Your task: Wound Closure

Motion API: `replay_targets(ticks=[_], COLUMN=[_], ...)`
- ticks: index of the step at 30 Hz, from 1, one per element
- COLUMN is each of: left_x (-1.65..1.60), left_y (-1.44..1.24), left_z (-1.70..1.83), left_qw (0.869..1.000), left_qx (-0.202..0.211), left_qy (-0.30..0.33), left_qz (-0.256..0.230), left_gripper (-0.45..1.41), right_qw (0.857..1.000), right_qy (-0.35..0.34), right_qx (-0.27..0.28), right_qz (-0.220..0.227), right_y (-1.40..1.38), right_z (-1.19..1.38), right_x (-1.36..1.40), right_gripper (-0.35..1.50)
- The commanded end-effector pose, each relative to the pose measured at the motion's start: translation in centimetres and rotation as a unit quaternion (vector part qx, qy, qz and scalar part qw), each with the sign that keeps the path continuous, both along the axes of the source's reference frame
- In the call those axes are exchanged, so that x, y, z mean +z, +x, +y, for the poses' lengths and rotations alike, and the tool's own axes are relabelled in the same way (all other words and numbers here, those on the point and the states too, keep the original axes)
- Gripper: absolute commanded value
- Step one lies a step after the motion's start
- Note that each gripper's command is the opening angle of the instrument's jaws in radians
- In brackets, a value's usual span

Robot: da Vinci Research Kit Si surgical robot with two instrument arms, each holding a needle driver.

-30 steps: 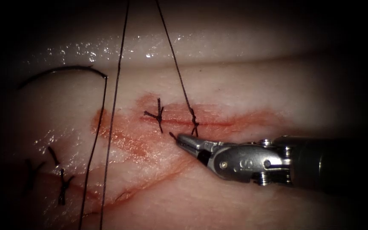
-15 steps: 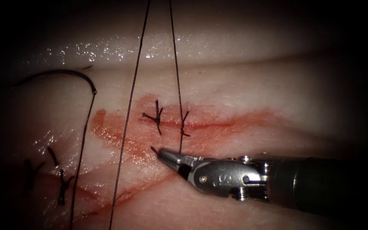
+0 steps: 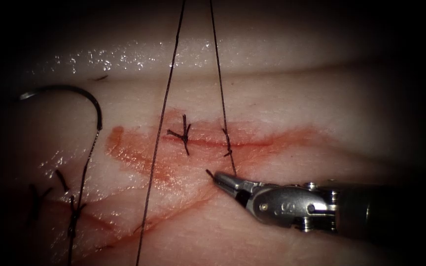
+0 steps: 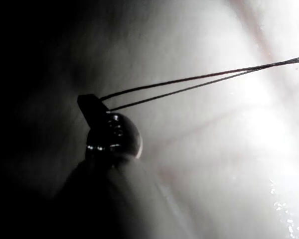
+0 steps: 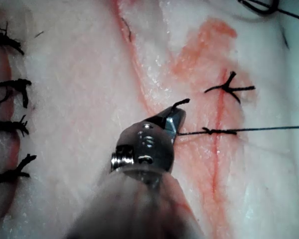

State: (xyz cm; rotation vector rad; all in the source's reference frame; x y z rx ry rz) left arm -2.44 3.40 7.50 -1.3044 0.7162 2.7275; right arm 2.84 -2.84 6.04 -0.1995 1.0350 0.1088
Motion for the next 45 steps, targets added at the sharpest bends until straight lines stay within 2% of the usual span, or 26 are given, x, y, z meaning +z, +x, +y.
replay_targets(ticks=[1,8,14,18,20,23,24,26,28,31,33,36,37,39,45], left_x=[0.02,-0.06,-0.1,-0.12,-0.16,-0.21,-0.32,-0.42,-0.54,-0.72,-0.94,-1.08,-1.24,-1.4,-1.83], left_y=[-0.03,0.08,0.12,0.09,0.06,0.03,-0.01,-0.04,-0.06,-0.07,-0.07,-0.07,-0.05,-0.03,0.1], left_z=[0.1,0.23,0.25,0.16,0.05,-0.11,-0.37,-0.6,-0.84,-1.18,-1.53,-1.73,-1.95,-2.16,-2.56], left_qw=[1.0,1.0,1.0,1.0,0.999,0.999,0.997,0.996,0.994,0.991,0.985,0.981,0.976,0.967,0.932], left_qx=[-0.004,-0.015,-0.02,-0.017,-0.01,-0.009,-0.005,0.007,0.022,0.046,0.07,0.083,0.098,0.121,0.198], left_qy=[-0.005,-0.014,-0.016,-0.017,-0.014,0.001,0.018,0.033,0.05,0.068,0.086,0.094,0.101,0.113,0.124], left_qz=[-0.002,-0.004,-0.012,-0.015,-0.031,-0.052,-0.072,-0.084,-0.093,-0.107,-0.129,-0.146,-0.166,-0.193,-0.276], left_gripper=[-0.45,-0.45,-0.45,-0.45,-0.45,-0.45,-0.45,-0.45,-0.45,-0.45,-0.45,-0.45,-0.45,-0.45,-0.45], right_qw=[1.0,1.0,1.0,0.999,0.997,0.996,0.992,0.991,0.99,0.99,0.987,0.984,0.981,0.979,0.971], right_qy=[0.007,0.019,0.021,0.031,0.048,0.052,0.079,0.09,0.098,0.102,0.1,0.11,0.124,0.131,0.141], right_qx=[-0.008,-0.015,-0.016,0.017,0.044,0.052,0.083,0.082,0.085,0.078,0.066,0.046,0.031,0.018,-0.002], right_qz=[0.001,0.007,0.008,0.028,0.048,0.055,0.054,0.055,0.059,0.064,0.104,0.131,0.146,0.157,0.194], right_y=[0.21,0.34,0.34,0.34,0.32,0.32,0.32,0.32,0.32,0.29,0.26,0.24,0.2,0.15,-0.02], right_z=[-0.11,-0.26,-0.24,-0.15,-0.08,0.0,0.1,0.16,0.2,0.22,0.19,0.17,0.16,0.18,0.33], right_x=[0.14,0.23,0.2,0.15,0.07,0.0,-0.12,-0.17,-0.2,-0.23,-0.27,-0.34,-0.41,-0.51,-0.72], right_gripper=[-0.35,-0.35,-0.35,-0.35,-0.35,-0.32,0.39,0.98,1.2,1.27,1.37,1.38,1.38,1.38,1.27])
